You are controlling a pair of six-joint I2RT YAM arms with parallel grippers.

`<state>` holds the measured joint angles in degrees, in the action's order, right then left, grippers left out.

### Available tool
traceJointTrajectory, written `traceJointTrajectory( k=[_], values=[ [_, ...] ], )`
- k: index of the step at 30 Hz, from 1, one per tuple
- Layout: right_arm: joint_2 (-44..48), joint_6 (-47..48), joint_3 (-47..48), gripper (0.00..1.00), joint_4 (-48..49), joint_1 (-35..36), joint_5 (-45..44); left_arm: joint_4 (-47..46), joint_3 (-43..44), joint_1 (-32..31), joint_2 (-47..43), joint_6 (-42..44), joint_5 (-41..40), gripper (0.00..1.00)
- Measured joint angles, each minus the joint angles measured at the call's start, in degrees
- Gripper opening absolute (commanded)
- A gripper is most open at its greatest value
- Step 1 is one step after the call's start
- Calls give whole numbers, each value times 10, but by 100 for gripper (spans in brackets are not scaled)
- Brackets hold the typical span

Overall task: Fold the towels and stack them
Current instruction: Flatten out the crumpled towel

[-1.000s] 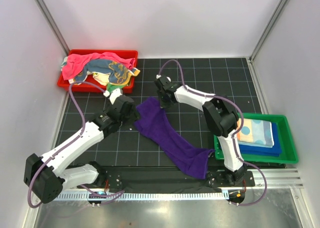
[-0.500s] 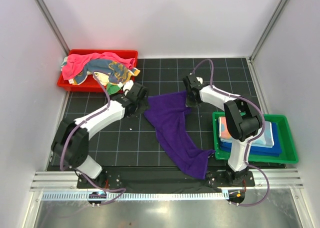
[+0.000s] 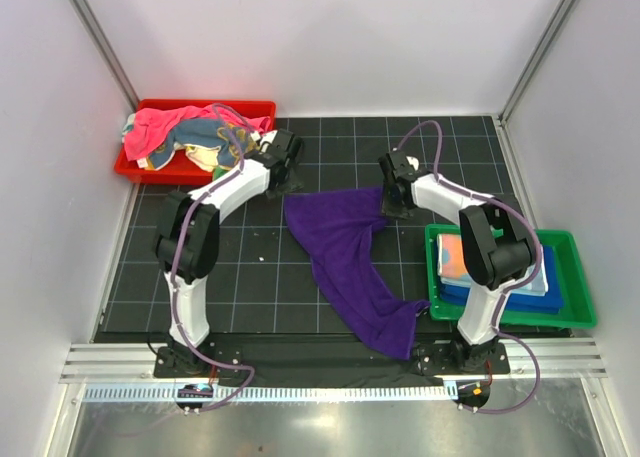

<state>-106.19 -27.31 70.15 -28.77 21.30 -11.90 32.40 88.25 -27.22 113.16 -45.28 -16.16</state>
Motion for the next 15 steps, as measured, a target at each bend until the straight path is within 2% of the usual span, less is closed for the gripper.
traceJointTrajectory(
  k=[7, 15],
  values=[
    [7, 12, 50, 45, -12, -5, 0, 31, 47, 3, 61, 35, -2, 55],
    [-70, 30, 150, 46, -9, -5, 2, 48, 55, 10, 96, 53, -1, 55]
  ],
)
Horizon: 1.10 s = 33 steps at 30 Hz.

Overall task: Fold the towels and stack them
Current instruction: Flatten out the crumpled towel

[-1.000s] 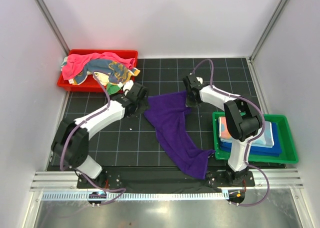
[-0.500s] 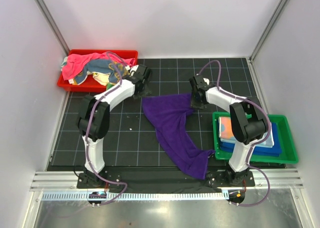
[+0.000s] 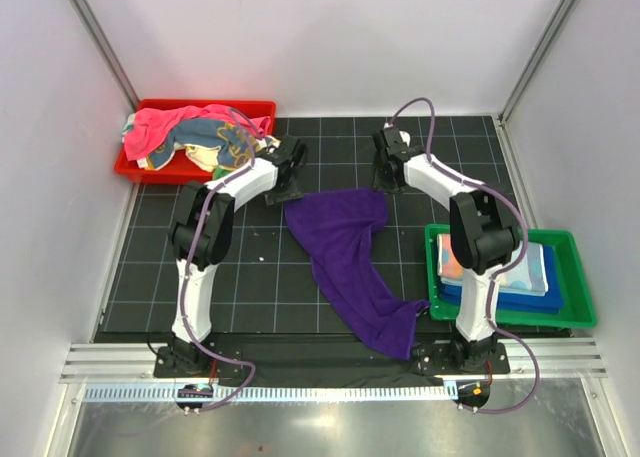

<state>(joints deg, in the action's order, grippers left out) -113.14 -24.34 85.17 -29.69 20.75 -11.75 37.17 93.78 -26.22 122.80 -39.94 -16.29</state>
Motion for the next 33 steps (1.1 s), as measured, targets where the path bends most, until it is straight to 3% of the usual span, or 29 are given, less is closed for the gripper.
traceJointTrajectory(
  k=[7, 27, 30, 31, 33],
  values=[
    [-75, 6, 35, 46, -4, -2, 0, -2, 10, 1, 13, 7, -1, 53],
    [-82, 7, 43, 37, 1, -3, 4, -19, 22, 1, 23, 14, 10, 31],
    [-84, 7, 46, 29, 2, -5, 9, -22, 24, 1, 25, 14, 11, 22],
    [-85, 7, 47, 21, 3, -5, 11, -23, 26, 1, 26, 14, 11, 14],
    [-89, 6, 51, 14, 7, -8, 21, -28, 27, 1, 28, 14, 15, 8]
  ],
)
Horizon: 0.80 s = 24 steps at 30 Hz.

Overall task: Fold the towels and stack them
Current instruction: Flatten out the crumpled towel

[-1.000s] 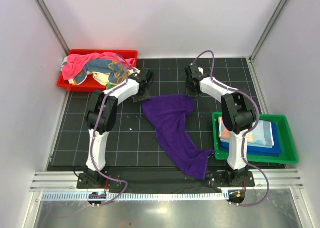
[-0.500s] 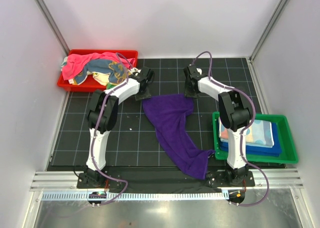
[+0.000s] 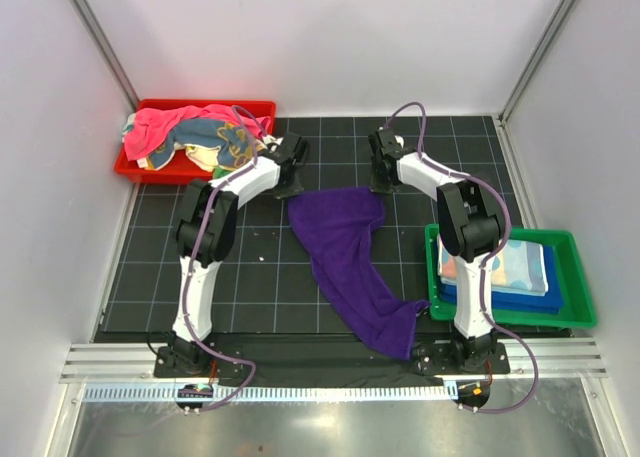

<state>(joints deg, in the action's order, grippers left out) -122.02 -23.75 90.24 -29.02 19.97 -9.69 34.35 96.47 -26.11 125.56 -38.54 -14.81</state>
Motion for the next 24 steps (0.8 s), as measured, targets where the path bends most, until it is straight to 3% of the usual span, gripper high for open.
traceJointTrajectory(
  k=[1, 2, 12, 24],
  values=[
    [-2, 0, 2, 4, 0, -1, 3, -2, 0, 0, 0, 0, 2, 0],
    [-2, 2, 4, 1, 1, -2, 7, -4, 0, 0, 0, 0, 4, 0],
    [24, 8, 2, 1, -10, -5, 14, -8, -14, 0, -48, 27, 14, 0],
    [323, 12, -6, 1, -40, 9, 11, -5, -34, -20, -346, 70, 19, 0]
  ],
)
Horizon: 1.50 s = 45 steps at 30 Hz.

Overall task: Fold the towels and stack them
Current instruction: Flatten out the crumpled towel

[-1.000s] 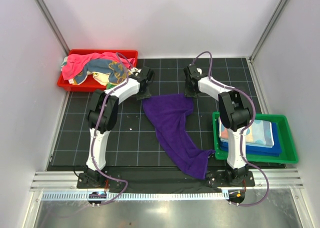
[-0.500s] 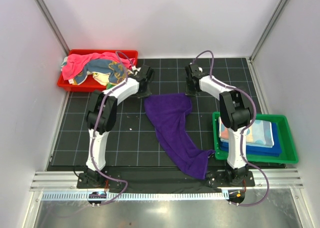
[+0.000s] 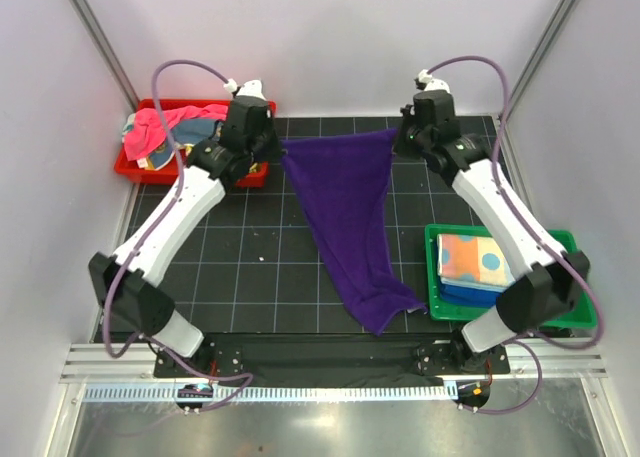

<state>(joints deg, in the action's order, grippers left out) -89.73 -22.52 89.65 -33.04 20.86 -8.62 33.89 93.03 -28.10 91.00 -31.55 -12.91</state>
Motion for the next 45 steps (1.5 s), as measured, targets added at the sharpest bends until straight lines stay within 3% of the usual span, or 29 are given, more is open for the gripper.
traceJointTrajectory(
  k=[12, 20, 27, 38, 45],
  values=[
    [196, 15, 52, 1, -82, 46, 10, 38, -3, -53, -197, 51, 47, 0],
    [275, 11, 101, 1, -102, 57, 70, 31, -3, -55, -312, 61, 139, 0],
    [307, 0, 141, 1, -128, 57, 116, 31, 21, -55, -339, 74, 231, 0],
    [308, -19, 248, 1, -144, 57, 174, 10, 97, -55, -348, 62, 312, 0],
    [327, -35, 259, 1, -144, 57, 203, -9, 102, -55, -364, 46, 347, 0]
  ],
)
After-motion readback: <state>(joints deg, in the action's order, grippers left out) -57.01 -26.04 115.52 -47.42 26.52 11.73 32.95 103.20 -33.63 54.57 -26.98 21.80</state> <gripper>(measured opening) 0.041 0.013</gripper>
